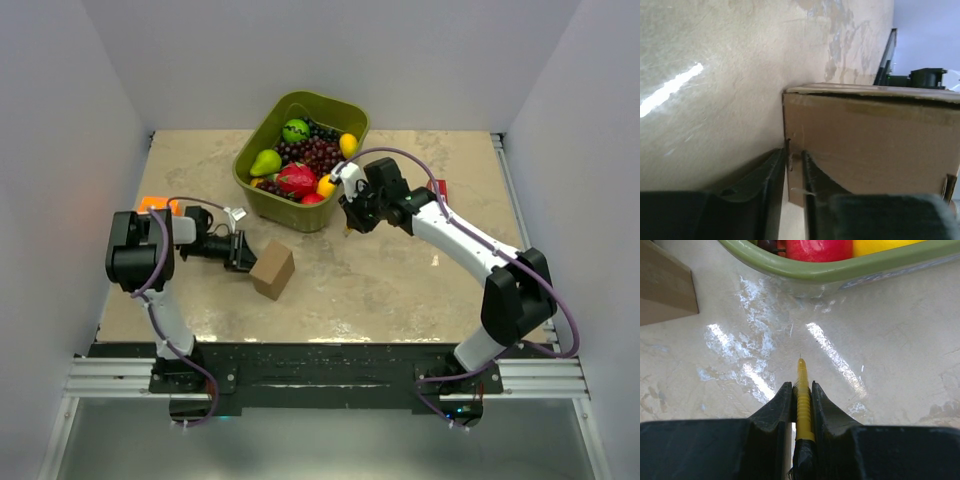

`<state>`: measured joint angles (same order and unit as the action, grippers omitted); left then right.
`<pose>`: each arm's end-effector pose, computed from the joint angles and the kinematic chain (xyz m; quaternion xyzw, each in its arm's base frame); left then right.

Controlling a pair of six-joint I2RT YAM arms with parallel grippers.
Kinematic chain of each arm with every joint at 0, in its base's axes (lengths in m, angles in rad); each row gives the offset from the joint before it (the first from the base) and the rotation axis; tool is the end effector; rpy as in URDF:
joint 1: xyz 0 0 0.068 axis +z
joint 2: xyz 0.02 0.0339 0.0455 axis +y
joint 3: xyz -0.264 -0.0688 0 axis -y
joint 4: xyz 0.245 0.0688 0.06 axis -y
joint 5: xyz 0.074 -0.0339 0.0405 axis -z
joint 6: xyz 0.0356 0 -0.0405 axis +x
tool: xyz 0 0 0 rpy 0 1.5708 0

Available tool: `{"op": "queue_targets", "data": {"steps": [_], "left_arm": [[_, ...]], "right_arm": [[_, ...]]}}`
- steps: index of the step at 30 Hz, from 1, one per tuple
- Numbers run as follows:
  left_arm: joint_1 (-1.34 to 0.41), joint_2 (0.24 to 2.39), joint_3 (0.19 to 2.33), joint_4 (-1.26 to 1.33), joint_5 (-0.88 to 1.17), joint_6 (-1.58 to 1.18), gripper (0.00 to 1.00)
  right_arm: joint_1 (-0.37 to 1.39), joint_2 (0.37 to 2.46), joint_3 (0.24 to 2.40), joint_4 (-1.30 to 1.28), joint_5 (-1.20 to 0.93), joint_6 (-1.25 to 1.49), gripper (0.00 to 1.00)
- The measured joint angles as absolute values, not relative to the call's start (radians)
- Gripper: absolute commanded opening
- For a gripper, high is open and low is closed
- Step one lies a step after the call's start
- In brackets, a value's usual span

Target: Unpack the express box

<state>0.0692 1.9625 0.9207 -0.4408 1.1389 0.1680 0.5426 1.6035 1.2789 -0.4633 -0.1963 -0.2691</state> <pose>0.3056 -0.0112 0.0877 0.0653 0.8392 -0.5305 0.1006 0.3020 0.1902 0.2789 -0.3975 0.8304 0.1415 0.3638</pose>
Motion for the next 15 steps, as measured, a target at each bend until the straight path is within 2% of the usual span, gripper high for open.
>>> {"op": "queue_targets", "data": {"steps": [3, 5, 7, 8, 15], "left_arm": [[0.089, 1.911, 0.923, -0.467, 1.095, 0.179, 0.53], [0.102, 1.848, 0.926, -0.472, 1.032, 0.189, 0.57], [0.112, 1.783, 0.932, -0.477, 0.972, 0.202, 0.81], [0.114, 1.752, 0.94, -0.483, 0.949, 0.208, 0.99], [0.109, 1.548, 0.998, -0.503, 0.913, 0.194, 1.0]], "right_arm": [[0.543, 1.604, 1.279, -0.463, -0.196, -0.269, 0.0], [0.543, 1.604, 1.279, -0.463, -0.196, -0.269, 0.0], [0.543, 1.604, 1.279, -0.463, -0.196, -0.27, 0.0], [0.543, 1.604, 1.279, -0.463, -0.196, -0.27, 0.0], [0.536, 1.603, 1.281, -0.463, -0.197, -0.27, 0.0]]}}
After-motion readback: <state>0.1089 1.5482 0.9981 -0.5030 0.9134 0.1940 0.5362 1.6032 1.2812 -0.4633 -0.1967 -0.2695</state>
